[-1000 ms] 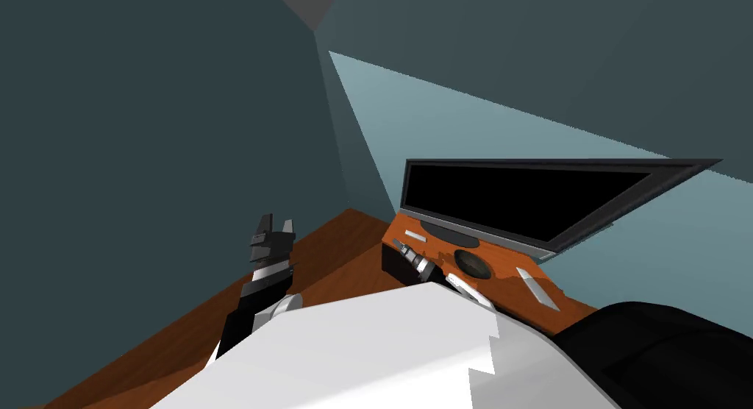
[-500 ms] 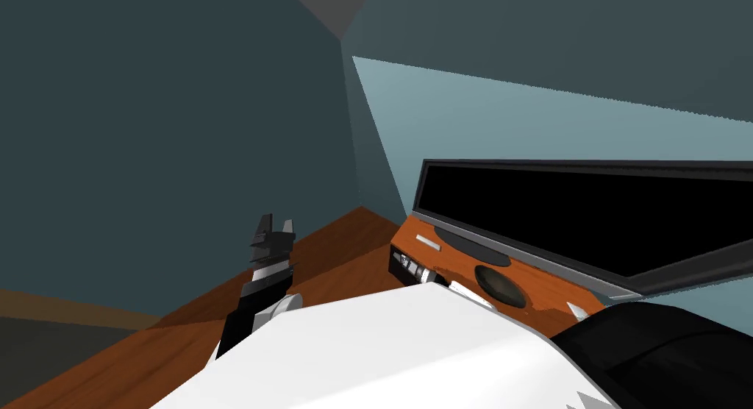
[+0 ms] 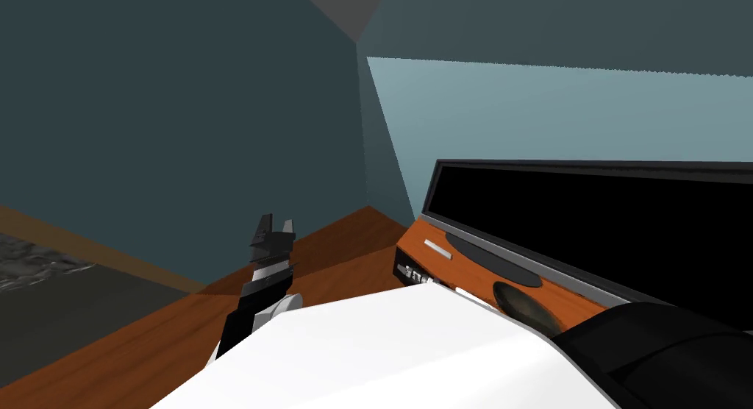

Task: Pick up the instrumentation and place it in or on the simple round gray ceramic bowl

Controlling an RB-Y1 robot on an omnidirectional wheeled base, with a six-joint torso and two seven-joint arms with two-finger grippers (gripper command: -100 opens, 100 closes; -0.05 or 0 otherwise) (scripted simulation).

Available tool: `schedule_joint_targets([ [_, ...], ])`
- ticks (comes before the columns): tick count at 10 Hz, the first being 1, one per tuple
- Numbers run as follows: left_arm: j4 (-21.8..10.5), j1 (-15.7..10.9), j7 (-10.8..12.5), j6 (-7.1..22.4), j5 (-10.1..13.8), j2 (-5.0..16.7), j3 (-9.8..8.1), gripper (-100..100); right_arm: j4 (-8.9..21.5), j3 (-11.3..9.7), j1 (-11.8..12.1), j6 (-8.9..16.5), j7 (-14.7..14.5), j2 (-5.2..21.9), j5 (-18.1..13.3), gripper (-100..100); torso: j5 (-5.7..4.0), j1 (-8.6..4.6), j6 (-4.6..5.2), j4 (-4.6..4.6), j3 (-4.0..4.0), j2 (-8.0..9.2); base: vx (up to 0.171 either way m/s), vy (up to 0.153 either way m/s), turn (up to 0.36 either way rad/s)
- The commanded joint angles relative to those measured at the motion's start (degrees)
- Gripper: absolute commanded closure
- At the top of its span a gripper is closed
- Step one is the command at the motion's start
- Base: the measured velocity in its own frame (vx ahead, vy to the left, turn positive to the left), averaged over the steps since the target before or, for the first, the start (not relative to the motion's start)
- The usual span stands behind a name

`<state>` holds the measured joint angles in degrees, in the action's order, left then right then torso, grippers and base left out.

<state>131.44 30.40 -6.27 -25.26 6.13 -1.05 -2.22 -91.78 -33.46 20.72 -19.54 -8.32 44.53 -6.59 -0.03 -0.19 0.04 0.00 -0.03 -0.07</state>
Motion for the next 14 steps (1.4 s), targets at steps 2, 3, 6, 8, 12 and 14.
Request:
schedule_joint_targets([
  [2,0.0,0.0,0.0,0.0,0.0,0.0,-0.01,0,4.9,-3.6,-0.7,0.5,0.7,3.1,-0.2,-100,-0.01,-0.02,0.05,-0.01,-0.01,-0.01,0.023,-0.025,0.362],
  [3,0.0,0.0,0.0,0.0,0.0,0.0,0.00,0,5.7,-3.6,-0.7,0.5,0.7,3.3,-0.2,-100,-0.01,-0.09,0.01,-0.01,-0.02,-0.03,0.028,-0.044,0.157],
  [6,0.0,0.0,0.0,0.0,0.0,0.0,-0.01,0,11.3,-8.5,-1.7,1.1,1.7,7.3,-0.6,-100,-0.01,-0.09,0.08,-0.02,-0.04,-0.06,0.030,-0.037,0.295],
  [8,0.0,0.0,0.0,0.0,0.0,0.0,-0.02,0,14.7,-10.8,-2.1,1.3,2.4,9.2,-0.9,-100,-0.03,-0.12,0.09,-0.02,-0.04,-0.06,0.028,-0.042,0.245],
  [12,0.0,0.0,0.0,0.0,0.0,0.0,-0.02,0,19.3,-13.3,-2.5,1.5,3.2,11.1,-1.1,-100,-0.03,-0.12,0.10,-0.02,-0.04,-0.06,0.022,-0.040,0.160],
  [14,0.0,0.0,0.0,0.0,0.0,0.0,-0.01,0,22.5,-15.7,-2.9,1.6,4.1,12.8,-1.4,-100,0.00,-0.04,0.03,-0.01,-0.03,-0.06,0.020,-0.031,0.254],
])
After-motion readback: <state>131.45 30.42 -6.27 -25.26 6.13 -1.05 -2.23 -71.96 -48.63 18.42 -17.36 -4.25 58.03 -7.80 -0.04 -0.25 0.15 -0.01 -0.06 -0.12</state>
